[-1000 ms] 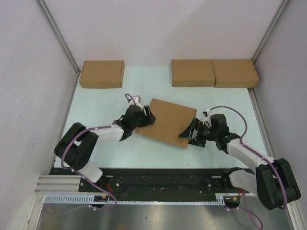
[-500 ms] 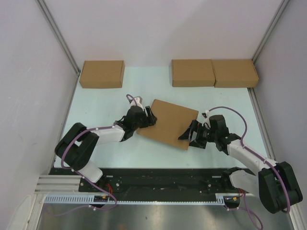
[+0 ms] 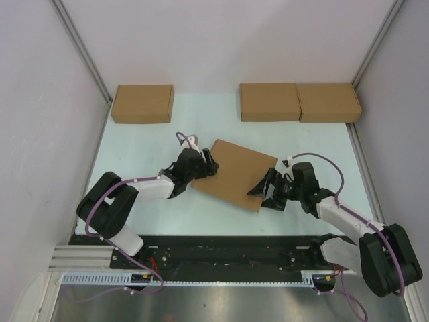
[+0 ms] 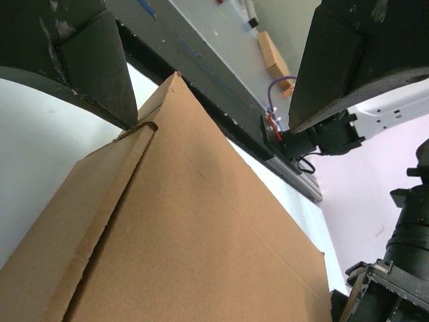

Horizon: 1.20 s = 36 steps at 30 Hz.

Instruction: Fold the paper box

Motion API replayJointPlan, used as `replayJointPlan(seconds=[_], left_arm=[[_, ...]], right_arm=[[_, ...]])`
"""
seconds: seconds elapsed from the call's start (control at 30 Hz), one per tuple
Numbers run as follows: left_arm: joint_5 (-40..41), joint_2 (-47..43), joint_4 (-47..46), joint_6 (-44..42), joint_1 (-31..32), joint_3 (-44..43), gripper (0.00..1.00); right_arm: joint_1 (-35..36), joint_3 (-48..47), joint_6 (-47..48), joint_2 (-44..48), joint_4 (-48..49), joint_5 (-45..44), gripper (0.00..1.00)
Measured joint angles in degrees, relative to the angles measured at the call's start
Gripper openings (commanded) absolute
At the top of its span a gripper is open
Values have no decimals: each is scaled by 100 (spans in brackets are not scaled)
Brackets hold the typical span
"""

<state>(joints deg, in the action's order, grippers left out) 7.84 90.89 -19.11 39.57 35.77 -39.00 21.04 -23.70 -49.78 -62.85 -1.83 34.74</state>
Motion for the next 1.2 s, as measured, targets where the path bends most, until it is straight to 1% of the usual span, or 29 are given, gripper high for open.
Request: replayJointPlan(seconds=[0.2,0.53,0.87,1.2], left_arm=[[17,0,-2,-2,0,2,72],[-9,0,-2,2,13,2,72],[-57,-2,0,101,140,2,72],[-232,-2,28,149,225,2,72]], right_arm=[[2,24,-170,-59,42,278,100],[13,17,39,-33,-125,409,100],[48,-433,979,308,-1228,-400,100],[48,-721,1727,319,-1818,-1078,100]])
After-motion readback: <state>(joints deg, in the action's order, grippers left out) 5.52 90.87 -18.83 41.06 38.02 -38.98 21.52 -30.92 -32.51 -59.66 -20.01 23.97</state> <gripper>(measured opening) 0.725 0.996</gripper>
